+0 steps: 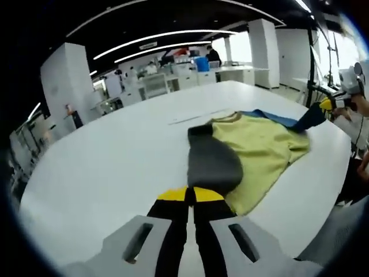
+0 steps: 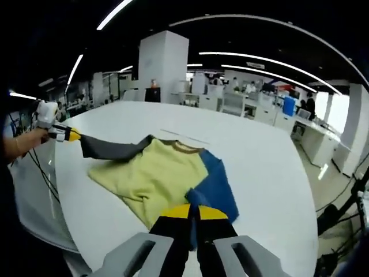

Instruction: Fold the garment on the visible template until the final outline fits inside the template.

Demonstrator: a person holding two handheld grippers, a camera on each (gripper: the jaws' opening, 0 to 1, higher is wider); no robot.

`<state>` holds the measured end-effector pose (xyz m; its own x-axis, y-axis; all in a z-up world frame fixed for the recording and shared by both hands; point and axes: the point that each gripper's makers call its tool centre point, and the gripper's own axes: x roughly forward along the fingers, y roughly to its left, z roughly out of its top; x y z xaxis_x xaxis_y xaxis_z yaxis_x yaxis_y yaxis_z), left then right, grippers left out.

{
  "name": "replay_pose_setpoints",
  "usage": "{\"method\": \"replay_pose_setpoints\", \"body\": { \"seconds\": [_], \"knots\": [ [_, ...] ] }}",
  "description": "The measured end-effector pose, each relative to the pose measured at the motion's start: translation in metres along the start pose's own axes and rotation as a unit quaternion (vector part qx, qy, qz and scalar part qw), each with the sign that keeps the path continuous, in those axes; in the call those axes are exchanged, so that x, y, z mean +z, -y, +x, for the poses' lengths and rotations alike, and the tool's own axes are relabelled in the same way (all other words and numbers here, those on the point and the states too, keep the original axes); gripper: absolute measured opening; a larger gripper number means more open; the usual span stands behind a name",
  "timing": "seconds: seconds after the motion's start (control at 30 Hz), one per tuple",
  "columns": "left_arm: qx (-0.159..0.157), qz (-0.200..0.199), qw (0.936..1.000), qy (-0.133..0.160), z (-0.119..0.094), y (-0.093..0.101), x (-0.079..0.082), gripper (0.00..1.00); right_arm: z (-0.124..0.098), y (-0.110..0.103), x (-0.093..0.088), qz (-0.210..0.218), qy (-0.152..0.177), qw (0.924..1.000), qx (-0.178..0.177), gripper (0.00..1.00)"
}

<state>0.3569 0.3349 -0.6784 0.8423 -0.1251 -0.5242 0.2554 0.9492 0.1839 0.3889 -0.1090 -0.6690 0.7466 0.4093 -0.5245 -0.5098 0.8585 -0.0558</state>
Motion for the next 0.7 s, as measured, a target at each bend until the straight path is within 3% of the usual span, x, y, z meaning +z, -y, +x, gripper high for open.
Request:
{"method": "replay_pose_setpoints", "body": {
  "seconds": [0.1, 0.13, 0.3, 0.43, 0.53, 0.63, 0.7],
  "knots": [
    [0.019, -0.002, 0.9998, -0.007, 0.003, -0.014, 0.0, 0.0, 0.0, 0.02, -0.002, 0.014, -0.01, 0.9996, -0.022, 0.0],
    [0.035, -0.019, 0.999, -0.019, 0.004, -0.022, -0.005, 0.0, 0.001, 0.026, -0.003, 0.016, -0.01, 0.9994, -0.03, 0.0],
    [0.046, -0.01, 0.9985, -0.027, 0.018, -0.039, -0.011, 0.0, 0.002, 0.066, -0.013, 0.052, -0.027, 0.9955, -0.075, 0.0],
    [0.07, -0.03, 0.9968, -0.022, 0.026, -0.06, -0.011, 0.0, 0.002, 0.093, -0.025, 0.074, -0.048, 0.991, -0.101, 0.0],
    [0.098, -0.049, 0.9937, -0.022, 0.03, -0.078, -0.013, 0.0, 0.005, 0.107, -0.032, 0.092, -0.05, 0.9883, -0.111, 0.0],
    [0.125, -0.099, 0.9871, -0.007, 0.037, -0.097, -0.013, 0.0, 0.009, 0.117, -0.041, 0.112, -0.059, 0.9847, -0.119, 0.0],
    [0.14, -0.116, 0.9833, -0.015, 0.039, -0.106, -0.018, 0.0, 0.011, 0.124, -0.051, 0.132, -0.077, 0.98, -0.127, 0.0]
  ]
}}
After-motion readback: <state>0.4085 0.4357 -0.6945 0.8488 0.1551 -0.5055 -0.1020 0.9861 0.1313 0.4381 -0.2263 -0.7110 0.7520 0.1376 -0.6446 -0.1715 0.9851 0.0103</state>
